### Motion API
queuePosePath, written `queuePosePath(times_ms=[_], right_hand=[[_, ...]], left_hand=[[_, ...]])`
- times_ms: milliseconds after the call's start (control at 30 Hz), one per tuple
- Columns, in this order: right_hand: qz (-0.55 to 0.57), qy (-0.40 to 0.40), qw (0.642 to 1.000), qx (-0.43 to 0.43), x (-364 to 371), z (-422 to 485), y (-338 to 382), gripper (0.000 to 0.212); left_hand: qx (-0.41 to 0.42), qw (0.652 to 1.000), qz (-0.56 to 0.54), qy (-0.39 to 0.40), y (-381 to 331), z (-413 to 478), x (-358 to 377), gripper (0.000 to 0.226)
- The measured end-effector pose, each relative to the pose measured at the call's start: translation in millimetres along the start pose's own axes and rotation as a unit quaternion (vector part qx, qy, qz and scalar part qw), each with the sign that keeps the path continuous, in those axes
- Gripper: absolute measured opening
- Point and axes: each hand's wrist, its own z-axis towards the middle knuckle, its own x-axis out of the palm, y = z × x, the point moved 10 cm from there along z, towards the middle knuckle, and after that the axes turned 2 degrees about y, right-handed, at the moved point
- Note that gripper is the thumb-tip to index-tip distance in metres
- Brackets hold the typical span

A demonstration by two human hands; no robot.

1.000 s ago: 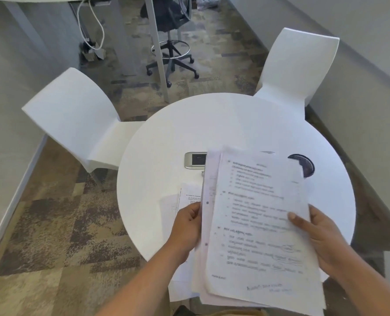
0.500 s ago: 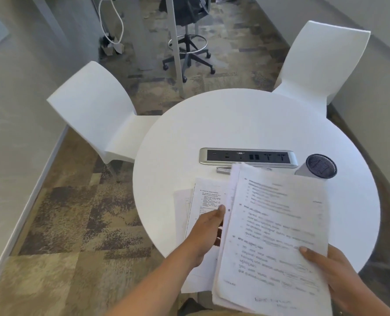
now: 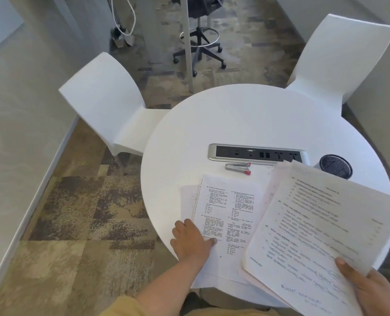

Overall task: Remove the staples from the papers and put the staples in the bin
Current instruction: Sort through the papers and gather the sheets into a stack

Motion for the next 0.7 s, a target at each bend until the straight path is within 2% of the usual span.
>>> queuePosePath(times_ms=[100, 333, 433, 500, 533, 633, 700], right_hand=[[0.02, 0.02, 1.0, -0.001, 6.4, -5.5, 2.1, 0.024], [-0.025, 0.013, 1.0, -0.001, 6.0, -10.0, 4.0, 0.04], [0.024, 0.036, 0.999, -0.002, 8.9, -7.0, 2.7, 0.036], [0.062, 0.049, 0.997, 0.01, 9.3, -1.3, -1.6, 0.033], [0.076, 0.054, 0.995, 0.017, 10.3, 0.6, -2.7, 0.03], [0.083, 0.059, 0.995, 0.025, 13.9, 2.3, -1.6, 0.019], [0.089, 0.063, 0.994, 0.028, 17.6, 2.9, -0.4, 0.017]], left_hand=[[-0.01, 0.999, -0.043, 0.007, 1.5, 3.4, 3.2, 0.086], [-0.048, 0.972, -0.218, 0.071, 2.6, 8.4, 13.3, 0.074], [-0.026, 0.986, -0.146, 0.08, 2.4, 14.1, 9.5, 0.052], [-0.007, 0.994, -0.104, 0.042, 3.4, 16.4, -1.4, 0.026], [0.006, 0.993, -0.119, 0.024, 3.4, 17.9, -4.7, 0.017], [0.059, 0.969, -0.239, 0.026, -3.3, 18.4, -2.9, 0.017], [0.085, 0.968, -0.234, 0.013, -10.5, 13.0, -6.7, 0.015]])
